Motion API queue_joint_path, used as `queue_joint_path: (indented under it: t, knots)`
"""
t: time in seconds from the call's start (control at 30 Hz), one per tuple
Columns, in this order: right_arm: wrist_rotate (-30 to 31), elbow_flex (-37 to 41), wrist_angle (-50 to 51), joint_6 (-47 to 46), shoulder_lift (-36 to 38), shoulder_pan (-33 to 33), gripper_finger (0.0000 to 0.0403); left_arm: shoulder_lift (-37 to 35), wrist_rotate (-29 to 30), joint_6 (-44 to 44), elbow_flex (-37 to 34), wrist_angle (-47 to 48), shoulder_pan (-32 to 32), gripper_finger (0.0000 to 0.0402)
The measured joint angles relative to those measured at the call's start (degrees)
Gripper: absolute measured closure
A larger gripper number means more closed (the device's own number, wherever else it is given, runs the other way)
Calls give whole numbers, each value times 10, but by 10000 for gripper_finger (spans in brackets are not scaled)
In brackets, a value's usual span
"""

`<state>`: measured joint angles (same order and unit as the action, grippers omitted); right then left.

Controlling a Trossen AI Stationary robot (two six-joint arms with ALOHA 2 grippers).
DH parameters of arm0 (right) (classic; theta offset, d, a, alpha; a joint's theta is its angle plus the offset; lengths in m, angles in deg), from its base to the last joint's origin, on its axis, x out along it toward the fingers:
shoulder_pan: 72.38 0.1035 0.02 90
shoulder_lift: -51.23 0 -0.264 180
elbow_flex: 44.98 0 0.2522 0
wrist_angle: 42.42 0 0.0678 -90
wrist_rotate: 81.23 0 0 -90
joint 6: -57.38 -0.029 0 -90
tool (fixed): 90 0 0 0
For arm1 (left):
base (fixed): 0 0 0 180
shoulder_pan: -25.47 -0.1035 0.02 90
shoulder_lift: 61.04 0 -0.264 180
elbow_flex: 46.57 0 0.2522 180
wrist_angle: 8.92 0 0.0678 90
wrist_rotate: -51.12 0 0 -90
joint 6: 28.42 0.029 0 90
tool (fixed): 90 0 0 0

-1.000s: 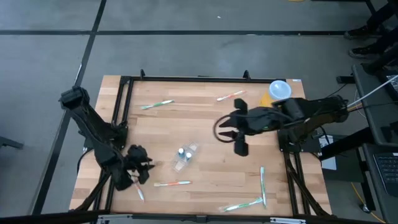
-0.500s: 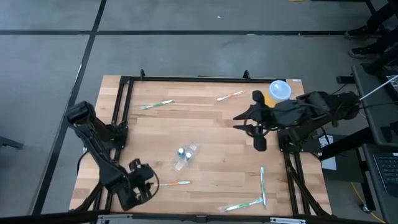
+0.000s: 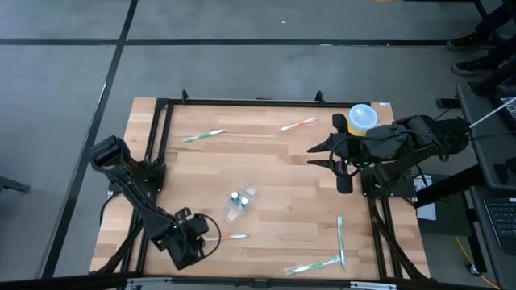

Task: Pick & Place toothbrushing station
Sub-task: Put the bottom orange toothbrush into the transparent organizer

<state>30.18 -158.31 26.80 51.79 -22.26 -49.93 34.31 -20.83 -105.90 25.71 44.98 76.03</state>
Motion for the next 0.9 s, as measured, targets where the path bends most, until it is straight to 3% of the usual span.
queue_joint_path:
  t: [0.17,0.3,0.5,0.63,0.83,0.9]
  knots:
    - [0,0,0,-9,0,12,275,22,-47,-2,-50,-83,-6,244]
    - [1,0,0,-28,2,22,275,22,-35,-35,-69,-90,1,244]
    - [17,0,-1,-44,5,35,275,21,-34,-10,-73,-102,-2,251]
    - [29,0,-1,-45,5,44,275,21,-32,-5,-74,-109,-4,288]
    - [32,0,0,-45,5,46,275,23,-32,-3,-75,-129,-5,382]
    - [32,0,-1,-46,5,46,275,23,-35,-3,-75,-140,-5,392]
